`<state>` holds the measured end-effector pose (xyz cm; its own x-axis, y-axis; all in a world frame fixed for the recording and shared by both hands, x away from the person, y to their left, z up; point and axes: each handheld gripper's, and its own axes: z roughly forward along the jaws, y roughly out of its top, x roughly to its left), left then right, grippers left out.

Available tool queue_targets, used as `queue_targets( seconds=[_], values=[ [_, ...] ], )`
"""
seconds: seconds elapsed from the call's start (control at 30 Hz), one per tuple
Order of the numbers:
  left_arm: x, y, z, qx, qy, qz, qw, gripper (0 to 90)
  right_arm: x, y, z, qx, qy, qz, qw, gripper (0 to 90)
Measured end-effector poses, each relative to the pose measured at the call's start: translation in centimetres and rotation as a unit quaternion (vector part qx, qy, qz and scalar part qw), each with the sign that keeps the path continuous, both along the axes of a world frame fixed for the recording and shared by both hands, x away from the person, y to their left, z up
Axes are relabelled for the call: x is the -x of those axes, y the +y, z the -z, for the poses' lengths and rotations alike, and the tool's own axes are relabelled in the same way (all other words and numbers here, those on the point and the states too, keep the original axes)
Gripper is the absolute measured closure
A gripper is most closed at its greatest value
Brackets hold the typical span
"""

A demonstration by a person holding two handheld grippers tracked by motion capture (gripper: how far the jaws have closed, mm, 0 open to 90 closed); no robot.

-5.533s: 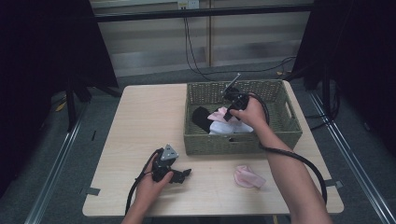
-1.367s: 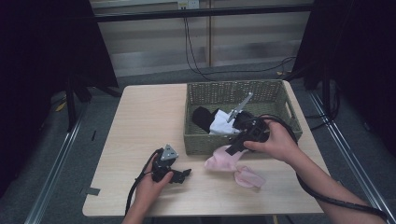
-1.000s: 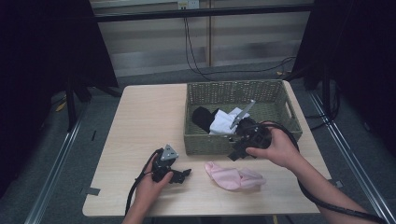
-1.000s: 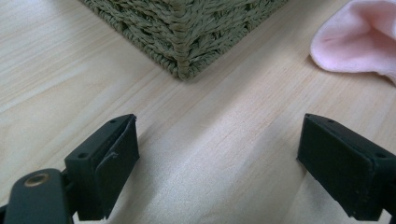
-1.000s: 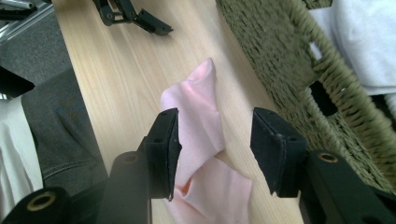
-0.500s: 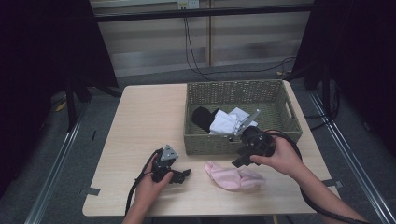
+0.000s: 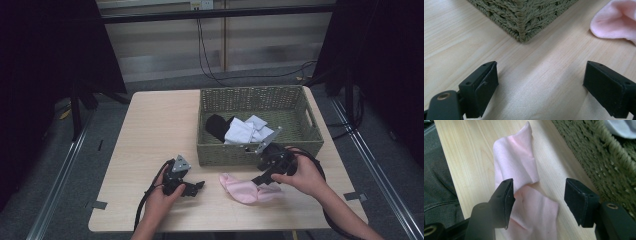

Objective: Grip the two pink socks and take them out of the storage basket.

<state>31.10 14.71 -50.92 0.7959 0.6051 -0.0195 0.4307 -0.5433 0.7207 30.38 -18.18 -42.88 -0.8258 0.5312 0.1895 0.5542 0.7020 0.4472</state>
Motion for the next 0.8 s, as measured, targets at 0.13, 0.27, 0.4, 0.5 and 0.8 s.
queue_targets(
  seconds=[0.13,0.27,0.4,0.5,0.8],
  values=[
    [0.0,0.0,0.0,0.000,0.000,0.000,1.0000,11.9,0.2,-0.4,0.8,0.000,0.002,0.004,1.0000,39.5],
    [0.0,0.0,0.0,0.000,0.000,0.000,1.0000,11.9,0.2,-0.7,1.3,-0.006,0.005,0.009,0.9999,38.3],
    [0.0,0.0,0.0,0.000,0.000,0.000,1.0000,11.9,0.4,-1.2,1.9,-0.011,-0.002,0.014,0.9998,35.8],
    [0.0,0.0,0.0,0.000,0.000,0.000,1.0000,11.9,0.5,-1.4,2.2,-0.018,-0.002,0.016,0.9997,34.4],
    [0.0,0.0,0.0,0.000,0.000,0.000,1.0000,11.9,0.9,-2.6,4.0,-0.031,-0.008,0.029,0.9991,31.7]
  ],
)
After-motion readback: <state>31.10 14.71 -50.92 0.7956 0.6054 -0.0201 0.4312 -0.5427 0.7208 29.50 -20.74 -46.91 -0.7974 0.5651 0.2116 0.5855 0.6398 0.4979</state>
